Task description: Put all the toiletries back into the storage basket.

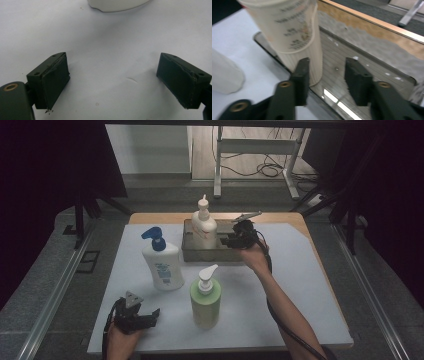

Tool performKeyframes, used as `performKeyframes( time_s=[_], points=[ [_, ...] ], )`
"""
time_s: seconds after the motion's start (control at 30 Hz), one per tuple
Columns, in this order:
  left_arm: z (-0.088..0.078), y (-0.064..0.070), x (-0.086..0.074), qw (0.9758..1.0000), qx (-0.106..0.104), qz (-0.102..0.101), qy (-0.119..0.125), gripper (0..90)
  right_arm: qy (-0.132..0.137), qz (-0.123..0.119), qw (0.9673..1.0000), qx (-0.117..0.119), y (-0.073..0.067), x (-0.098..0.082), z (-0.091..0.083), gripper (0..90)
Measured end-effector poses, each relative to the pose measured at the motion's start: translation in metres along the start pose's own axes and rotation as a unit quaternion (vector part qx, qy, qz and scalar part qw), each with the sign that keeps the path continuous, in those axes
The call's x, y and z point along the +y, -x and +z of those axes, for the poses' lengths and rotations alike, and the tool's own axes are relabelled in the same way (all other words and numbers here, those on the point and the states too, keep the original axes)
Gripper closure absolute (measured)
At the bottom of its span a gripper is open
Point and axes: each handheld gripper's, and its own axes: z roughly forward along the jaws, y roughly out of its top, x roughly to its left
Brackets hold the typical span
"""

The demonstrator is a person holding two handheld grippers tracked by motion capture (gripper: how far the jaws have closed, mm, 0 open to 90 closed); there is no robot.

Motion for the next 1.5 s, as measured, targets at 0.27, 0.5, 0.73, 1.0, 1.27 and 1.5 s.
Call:
performKeyframes(
  time_s=[0.27, 0.5, 0.73, 1.0, 1.27, 1.5],
  points=[
    [0.0, 0.0, 0.0, 1.0, 0.0, 0.0, 0.0, 10.5, -0.013, 0.009, 0.9999, -0.008, 0.005, 0.003, 0.017, 89.4],
    [0.0, 0.0, 0.0, 1.0, 0.0, 0.0, 0.0, 10.4, -0.033, 0.01, 0.9994, -0.008, -0.001, 0.007, 0.035, 90.0],
    [0.0, 0.0, 0.0, 1.0, 0.0, -0.001, 0.0, 10.5, -0.055, 0.01, 0.9984, -0.005, -0.002, 0.009, 0.048, 90.0],
    [0.0, 0.0, 0.0, 1.0, 0.0, -0.001, 0.0, 10.4, -0.071, 0.007, 0.9975, 0.0, -0.004, 0.01, 0.054, 89.9],
    [0.0, 0.0, 0.0, 1.0, 0.0, -0.002, 0.0, 10.4, -0.073, 0.014, 0.9972, -0.001, -0.003, 0.009, 0.058, 89.6],
    [0.0, 0.0, 0.0, 1.0, 0.0, -0.002, 0.0, 10.4, -0.074, 0.012, 0.9972, 0.003, -0.008, 0.01, 0.062, 88.6]
  ],
)
